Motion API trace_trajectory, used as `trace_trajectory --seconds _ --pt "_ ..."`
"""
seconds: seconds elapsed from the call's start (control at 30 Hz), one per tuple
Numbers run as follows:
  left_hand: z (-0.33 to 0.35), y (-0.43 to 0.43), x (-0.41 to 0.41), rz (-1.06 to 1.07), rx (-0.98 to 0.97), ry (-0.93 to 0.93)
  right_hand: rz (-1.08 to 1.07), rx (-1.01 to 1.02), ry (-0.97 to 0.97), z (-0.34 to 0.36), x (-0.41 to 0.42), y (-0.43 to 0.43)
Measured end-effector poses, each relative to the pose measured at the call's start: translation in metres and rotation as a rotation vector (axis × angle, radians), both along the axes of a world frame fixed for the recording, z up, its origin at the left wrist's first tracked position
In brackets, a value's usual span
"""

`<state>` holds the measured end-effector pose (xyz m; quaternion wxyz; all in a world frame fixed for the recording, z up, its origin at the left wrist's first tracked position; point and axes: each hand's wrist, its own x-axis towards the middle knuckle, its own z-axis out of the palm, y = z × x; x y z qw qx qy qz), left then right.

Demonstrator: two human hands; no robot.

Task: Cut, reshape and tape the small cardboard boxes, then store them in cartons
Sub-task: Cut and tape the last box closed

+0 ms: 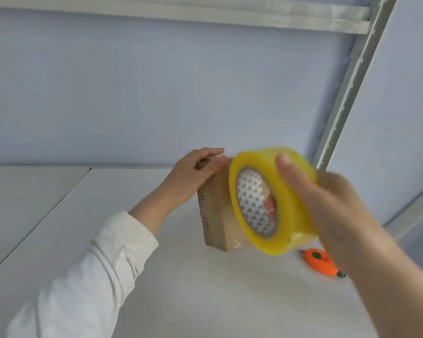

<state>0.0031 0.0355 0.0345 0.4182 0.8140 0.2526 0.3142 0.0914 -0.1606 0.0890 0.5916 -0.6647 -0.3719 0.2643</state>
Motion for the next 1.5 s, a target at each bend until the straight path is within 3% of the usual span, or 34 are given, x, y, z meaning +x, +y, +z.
trace_trajectory --seconds 0.07,0.13,0.2,0.27,0.33,0.4,0.47,0.6,0.83,1.17,1.5 --pt "0.007 -0.002 -0.002 -0.014 -0.167 0.001 0.088 0.036 0.044 0.022 0.005 0.006" --pt "0.006 -0.004 -0.002 0.007 -0.277 0.139 0.218 -0.001 0.121 0.030 0.008 0.017" --pt "-0.008 0.000 -0.002 0.151 -0.244 0.206 0.286 -0.071 0.187 0.026 0.008 0.031" --pt "-0.020 -0.001 -0.010 0.316 -0.105 0.142 0.297 -0.108 0.200 0.017 0.009 0.043" --pt "-0.029 -0.010 -0.020 0.195 0.026 0.063 0.273 -0.093 0.194 0.010 0.013 0.055" --pt "-0.034 -0.025 -0.024 -0.028 0.165 0.244 0.226 -0.066 0.176 0.002 0.016 0.066" --pt "-0.040 -0.031 -0.023 -0.102 0.261 0.440 0.177 -0.045 0.132 -0.009 0.015 0.074" --pt "-0.040 -0.021 -0.018 -0.069 0.170 0.476 0.211 -0.007 0.001 -0.030 0.009 0.082" --pt "-0.037 -0.024 -0.017 -0.017 0.367 0.600 0.046 0.072 -0.017 -0.033 -0.003 0.083" --pt "-0.028 -0.033 -0.011 -0.015 0.429 0.615 -0.089 -0.132 -0.037 -0.012 -0.013 0.003" --pt "-0.019 -0.028 -0.025 -0.112 0.231 0.654 -0.043 -0.181 -0.038 -0.001 -0.011 0.000"
